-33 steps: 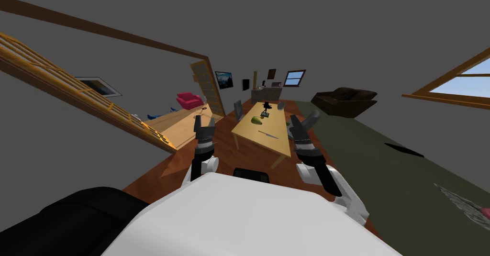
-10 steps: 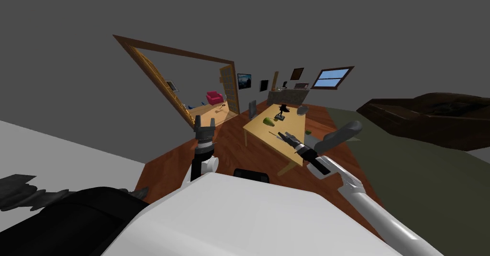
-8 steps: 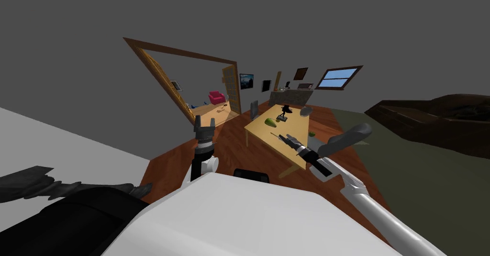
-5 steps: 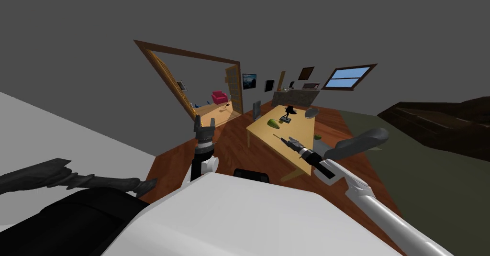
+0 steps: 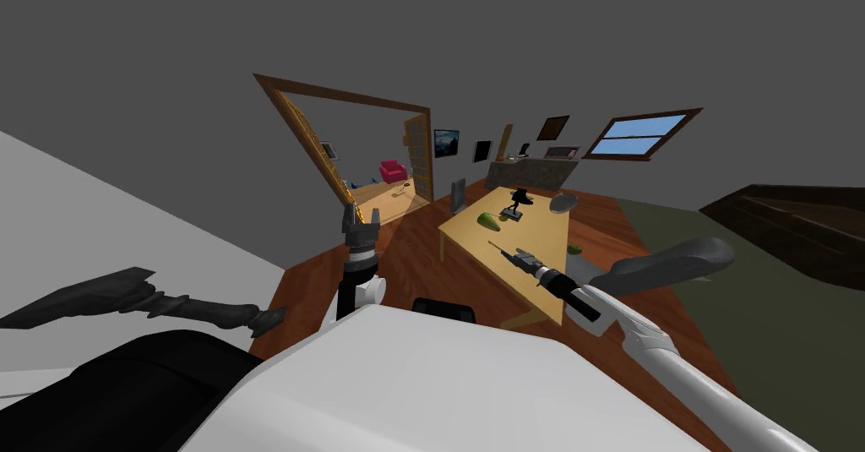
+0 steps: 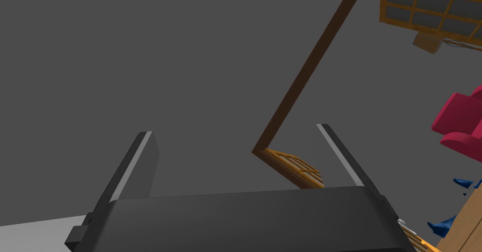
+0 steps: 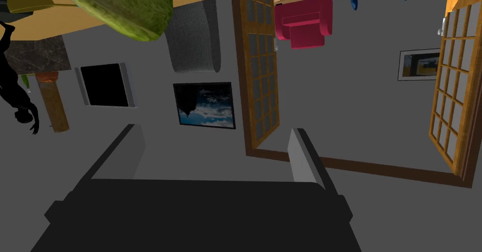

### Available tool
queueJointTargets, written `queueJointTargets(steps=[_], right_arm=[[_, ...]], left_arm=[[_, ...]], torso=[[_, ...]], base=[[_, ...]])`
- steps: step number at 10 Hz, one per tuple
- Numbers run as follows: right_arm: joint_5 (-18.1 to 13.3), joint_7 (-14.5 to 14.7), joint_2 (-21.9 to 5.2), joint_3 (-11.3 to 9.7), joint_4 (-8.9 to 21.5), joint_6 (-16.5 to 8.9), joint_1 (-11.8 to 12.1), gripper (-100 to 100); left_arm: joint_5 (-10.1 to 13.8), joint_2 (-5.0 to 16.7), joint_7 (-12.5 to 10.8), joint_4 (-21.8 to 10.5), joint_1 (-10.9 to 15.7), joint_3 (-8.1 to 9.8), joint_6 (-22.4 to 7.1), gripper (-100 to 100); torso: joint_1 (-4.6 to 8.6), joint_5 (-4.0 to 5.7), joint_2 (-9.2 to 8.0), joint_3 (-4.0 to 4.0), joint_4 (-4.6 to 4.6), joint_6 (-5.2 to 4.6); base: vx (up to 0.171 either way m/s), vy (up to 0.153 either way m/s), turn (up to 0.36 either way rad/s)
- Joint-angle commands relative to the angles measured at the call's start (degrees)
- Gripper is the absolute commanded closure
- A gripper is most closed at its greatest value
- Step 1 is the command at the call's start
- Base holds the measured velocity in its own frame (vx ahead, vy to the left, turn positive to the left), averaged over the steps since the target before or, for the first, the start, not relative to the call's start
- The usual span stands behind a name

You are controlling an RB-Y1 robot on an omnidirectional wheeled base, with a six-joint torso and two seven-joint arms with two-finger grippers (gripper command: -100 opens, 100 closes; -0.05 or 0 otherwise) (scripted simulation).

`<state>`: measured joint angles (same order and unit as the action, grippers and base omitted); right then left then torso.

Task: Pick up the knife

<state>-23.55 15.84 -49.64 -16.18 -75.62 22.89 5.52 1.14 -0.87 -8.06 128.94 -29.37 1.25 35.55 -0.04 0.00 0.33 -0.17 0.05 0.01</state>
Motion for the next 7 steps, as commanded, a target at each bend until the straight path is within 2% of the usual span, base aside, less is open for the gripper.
queueJointTargets(steps=[1,2,3,4,5,7], right_arm=[[-0.65,0.47,-0.45,-0.76,2.86,0.59,-0.70,-100],[-0.65,0.47,-0.45,-0.76,3.96,0.59,-0.70,-100],[-1.94,1.18,-1.77,-2.26,6.45,0.88,-0.96,-100],[-1.94,1.18,-1.77,-2.26,7.71,0.88,-0.96,-100],[-3.22,1.89,-2.95,-3.79,9.60,1.19,-1.13,-100],[-3.22,1.89,-2.95,-3.79,11.38,1.19,-1.13,-100]], left_arm=[[0.00,0.00,0.00,0.00,0.00,0.00,0.00,0],[0.00,0.00,0.00,0.00,-0.01,0.01,0.00,0],[0.00,0.00,0.00,0.00,-0.01,0.01,0.00,0],[0.00,0.00,0.00,0.00,0.00,0.00,0.00,0],[0.00,0.00,0.00,0.00,-0.01,0.01,0.00,0],[0.00,0.00,0.00,0.00,-0.02,0.01,0.00,0]], torso=[[0.00,0.00,0.00,0.00,0.00,0.00],[0.02,0.00,0.00,-0.01,0.01,-0.07],[0.06,0.01,-0.10,0.05,-0.01,-0.08],[0.03,0.01,-0.02,0.01,0.00,-0.03],[0.06,0.01,0.03,-0.03,0.02,-0.05],[0.03,0.01,0.13,-0.09,0.05,-0.07]], base=[[0.065,0.018,0.098],[0.028,0.004,-0.040],[0.063,0.019,0.143],[0.075,0.006,0.133],[0.119,0.005,0.221],[0.067,0.013,0.022]])
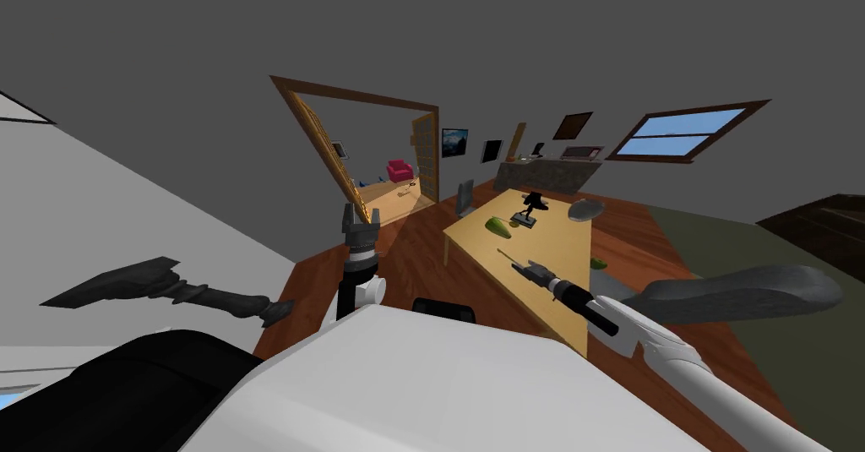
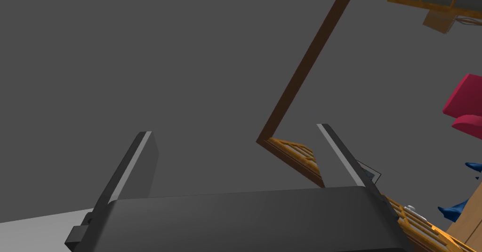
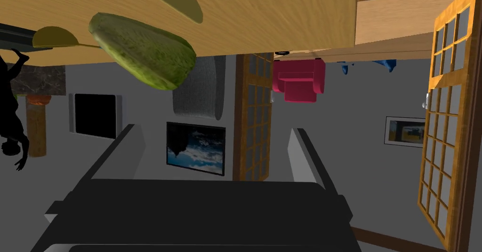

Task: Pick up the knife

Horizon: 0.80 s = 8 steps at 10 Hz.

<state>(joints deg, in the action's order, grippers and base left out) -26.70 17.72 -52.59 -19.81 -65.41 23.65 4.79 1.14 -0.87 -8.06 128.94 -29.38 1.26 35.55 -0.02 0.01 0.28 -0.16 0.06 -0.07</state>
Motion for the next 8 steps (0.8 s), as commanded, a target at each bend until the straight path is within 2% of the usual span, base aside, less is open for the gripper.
queueJointTargets(steps=[1,3,4,5,6,8], right_arm=[[-1.32,0.71,-1.03,-1.71,2.86,0.76,-0.46,-100],[-1.32,0.71,-1.03,-1.71,4.65,0.76,-0.46,-100],[-2.55,1.40,-1.92,-3.26,6.29,1.09,-0.44,-100],[-2.55,1.40,-1.92,-3.26,8.19,1.09,-0.44,-100],[-3.73,2.06,-2.66,-4.81,10.08,1.43,-0.33,-100],[-3.73,2.06,-2.66,-4.81,11.50,1.43,-0.33,-100]], left_arm=[[0.00,0.00,0.00,0.00,0.00,0.00,0.00,0],[0.00,0.00,0.00,0.00,0.00,0.00,0.00,0],[0.00,0.00,0.00,0.00,0.00,0.00,0.00,0],[0.00,0.00,0.00,0.00,0.00,0.00,0.00,0],[0.00,0.00,0.00,0.00,0.00,0.00,0.00,0],[0.00,0.00,0.00,0.00,-0.01,0.00,0.00,0]], torso=[[0.00,0.00,0.00,0.00,0.00,0.00],[-0.03,-0.01,0.09,-0.05,0.01,0.02],[0.01,0.00,-0.03,0.02,-0.01,-0.02],[-0.02,0.00,0.07,-0.03,0.00,0.05],[0.00,-0.01,0.10,-0.05,0.01,0.02],[0.00,-0.01,0.18,-0.10,0.04,0.00]], base=[[0.069,0.023,0.185],[0.057,0.011,0.044],[0.077,0.018,0.135],[0.084,0.010,0.108],[0.117,0.010,0.177],[0.072,0.009,0.023]])
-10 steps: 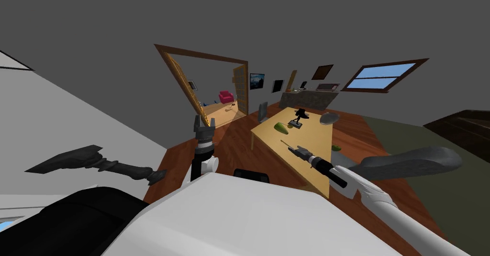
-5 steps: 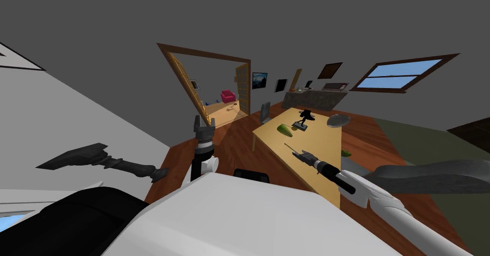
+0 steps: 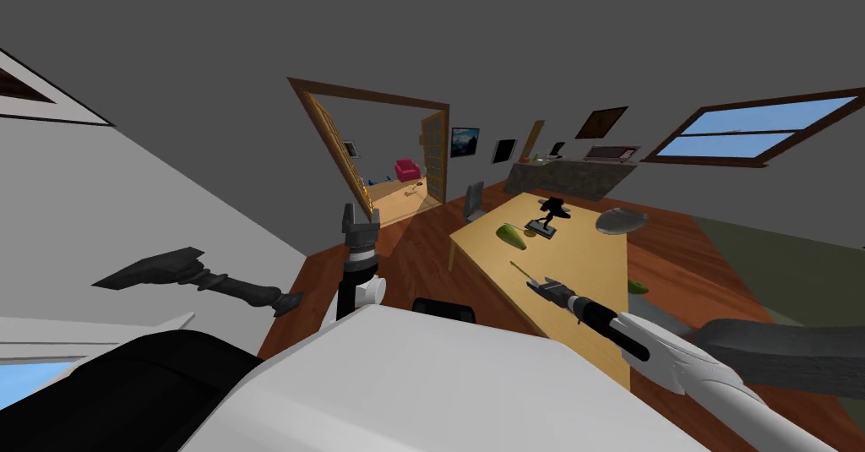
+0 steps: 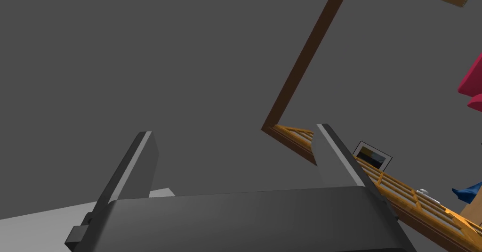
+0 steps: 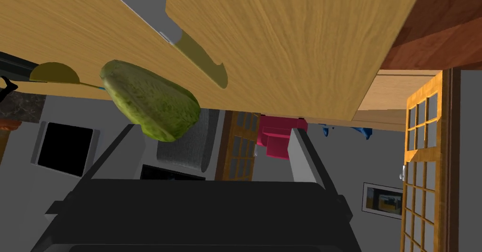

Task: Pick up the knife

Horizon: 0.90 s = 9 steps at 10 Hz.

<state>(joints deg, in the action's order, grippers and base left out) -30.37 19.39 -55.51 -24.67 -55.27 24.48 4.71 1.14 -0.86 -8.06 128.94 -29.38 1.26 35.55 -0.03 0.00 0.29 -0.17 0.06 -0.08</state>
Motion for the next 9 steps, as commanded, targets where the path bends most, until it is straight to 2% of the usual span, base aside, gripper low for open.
queueJointTargets(steps=[1,3,4,7,9], right_arm=[[-1.20,1.04,-0.33,-1.47,2.86,0.95,-0.07,-100],[-3.29,2.22,-1.11,-4.38,9.15,1.62,0.48,-100],[-3.29,2.22,-1.11,-4.38,10.21,1.62,0.48,-100],[-5.82,3.67,-1.50,-8.08,17.04,2.49,1.52,-100],[-7.00,4.35,-1.41,-9.88,20.16,2.93,2.16,-100]], left_arm=[[0.00,0.00,0.00,0.00,0.00,0.00,0.00,0],[0.00,0.00,0.00,0.00,0.00,-0.01,0.00,0],[0.00,0.00,0.00,0.00,-0.01,0.00,0.00,0],[0.00,0.00,0.00,0.00,-0.01,0.00,0.00,0],[0.00,0.00,0.00,0.00,-0.01,0.00,0.00,0]], torso=[[0.00,0.00,0.00,0.00,0.00,0.00],[-0.11,-0.03,0.28,-0.15,0.05,0.04],[-0.08,-0.03,0.53,-0.29,0.10,0.05],[-0.05,-0.02,0.35,-0.20,0.07,0.03],[-0.02,-0.01,0.41,-0.23,0.08,0.03]], base=[[0.073,0.030,0.148],[0.190,0.039,0.216],[0.158,-0.005,0.061],[0.148,0.015,0.138],[0.163,0.008,0.118]])
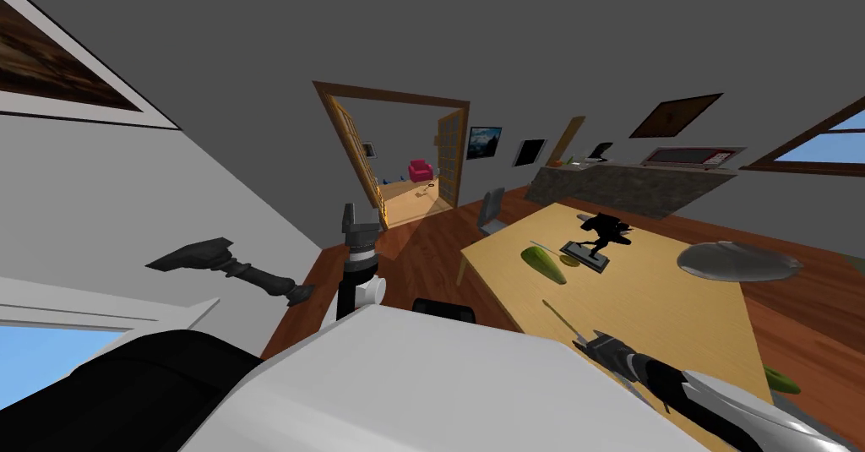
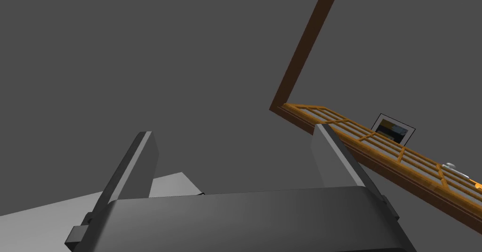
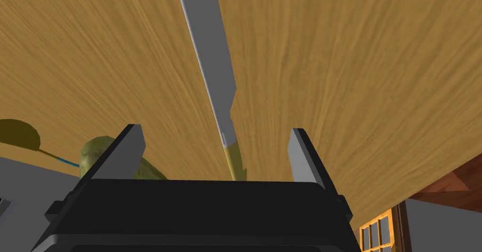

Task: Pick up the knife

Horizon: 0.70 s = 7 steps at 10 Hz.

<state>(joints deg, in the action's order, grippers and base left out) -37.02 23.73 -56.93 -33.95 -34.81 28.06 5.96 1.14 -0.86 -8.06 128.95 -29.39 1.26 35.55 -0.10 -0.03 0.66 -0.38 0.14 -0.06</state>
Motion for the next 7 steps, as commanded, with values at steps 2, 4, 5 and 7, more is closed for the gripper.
queueJointTargets(steps=[2,4,5,7], right_arm=[[-0.62,0.85,0.88,-0.78,2.44,0.42,0.16,-100],[-0.69,1.57,2.61,-0.72,3.08,-0.75,-0.05,-100],[-0.70,1.81,3.41,-0.65,3.27,-1.36,-0.15,-100],[-0.74,1.44,3.49,-0.81,2.47,-1.98,0.12,-100]], left_arm=[[0.00,0.00,0.00,0.00,0.00,0.00,0.00,0],[0.00,0.00,0.00,0.00,0.01,0.00,0.00,0],[0.00,0.00,0.00,0.00,0.02,0.00,0.00,0],[0.00,0.01,0.00,0.00,0.02,0.01,0.00,0]], torso=[[-0.06,0.01,-0.03,0.02,-0.01,0.00],[-0.01,0.00,-0.47,0.27,-0.10,-0.03],[0.11,0.03,-0.56,0.32,-0.12,-0.01],[0.32,0.08,-0.61,0.35,-0.14,-0.03]], base=[[0.106,0.021,0.062],[0.008,-0.015,0.025],[-0.006,-0.071,0.066],[0.002,-0.061,0.036]])
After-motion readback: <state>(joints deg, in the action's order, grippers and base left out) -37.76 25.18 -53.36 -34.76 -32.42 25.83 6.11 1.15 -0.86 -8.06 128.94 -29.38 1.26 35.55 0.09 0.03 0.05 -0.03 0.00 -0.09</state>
